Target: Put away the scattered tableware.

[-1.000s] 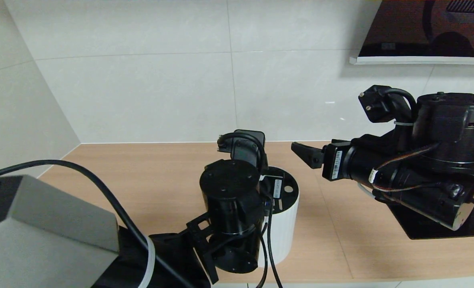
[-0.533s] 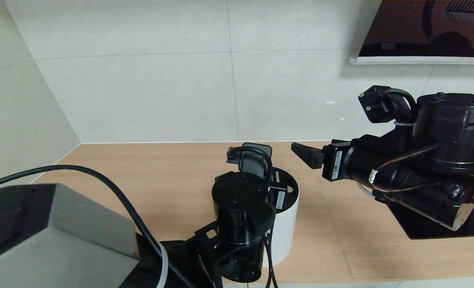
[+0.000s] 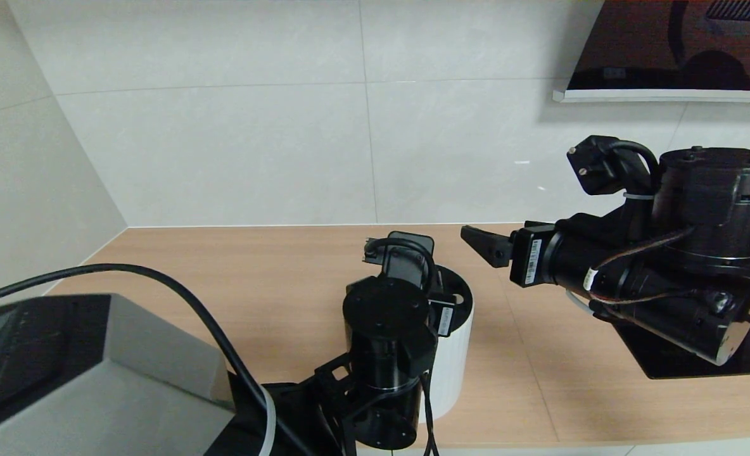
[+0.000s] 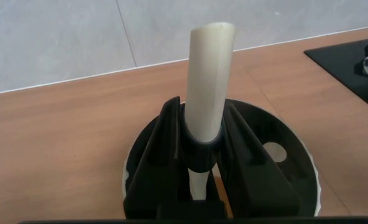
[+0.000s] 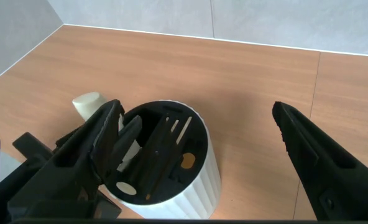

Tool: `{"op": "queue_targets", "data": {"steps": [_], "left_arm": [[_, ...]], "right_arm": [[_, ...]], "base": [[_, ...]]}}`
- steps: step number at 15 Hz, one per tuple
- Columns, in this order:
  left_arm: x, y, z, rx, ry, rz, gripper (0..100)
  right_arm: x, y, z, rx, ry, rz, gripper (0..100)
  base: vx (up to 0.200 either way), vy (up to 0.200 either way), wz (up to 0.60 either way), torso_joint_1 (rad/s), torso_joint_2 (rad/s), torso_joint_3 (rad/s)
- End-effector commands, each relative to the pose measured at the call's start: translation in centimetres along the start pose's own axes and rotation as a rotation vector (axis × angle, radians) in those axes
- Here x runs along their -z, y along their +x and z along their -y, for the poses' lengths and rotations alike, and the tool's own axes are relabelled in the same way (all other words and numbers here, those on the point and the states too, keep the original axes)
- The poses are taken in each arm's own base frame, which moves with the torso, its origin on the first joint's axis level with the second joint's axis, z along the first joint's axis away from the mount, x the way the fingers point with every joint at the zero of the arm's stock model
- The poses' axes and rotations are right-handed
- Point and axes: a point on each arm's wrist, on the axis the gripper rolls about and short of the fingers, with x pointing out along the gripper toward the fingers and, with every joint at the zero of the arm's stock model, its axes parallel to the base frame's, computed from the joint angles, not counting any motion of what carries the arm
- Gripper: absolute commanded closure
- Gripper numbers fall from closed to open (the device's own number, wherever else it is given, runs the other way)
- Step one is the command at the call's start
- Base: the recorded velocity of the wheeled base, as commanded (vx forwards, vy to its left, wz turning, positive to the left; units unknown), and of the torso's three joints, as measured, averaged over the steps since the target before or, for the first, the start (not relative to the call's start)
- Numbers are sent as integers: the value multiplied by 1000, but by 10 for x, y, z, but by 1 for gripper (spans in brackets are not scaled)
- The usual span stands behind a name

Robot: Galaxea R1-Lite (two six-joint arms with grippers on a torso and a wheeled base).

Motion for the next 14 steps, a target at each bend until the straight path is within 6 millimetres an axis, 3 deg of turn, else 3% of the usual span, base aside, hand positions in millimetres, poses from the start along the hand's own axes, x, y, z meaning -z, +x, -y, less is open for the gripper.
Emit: {"op": "queue_targets", "data": {"steps": [1,5,10,12,14], "left_arm": [[0,0,0,0,1,-1,0],[-7,-4,-4,3,-10,10,0],[-32,-19,-15,33,-50,54,0],[-55,-33,-29,64,-92,101,0],[-90,-71,-65,205,-138,183,0]], "right_arm": [[0,0,0,0,0,1,0],[0,0,0,0,0,1,0],[-1,-1,0,-1,1,3,0],[-4,-3,1,-1,5,14,0],[-8,-6,5,11,11,31,0]], "base": [[0,0,0,0,0,0],[0,0,0,0,0,0],[0,0,0,0,0,0],[0,0,0,0,0,0],[0,0,0,0,0,0]]}}
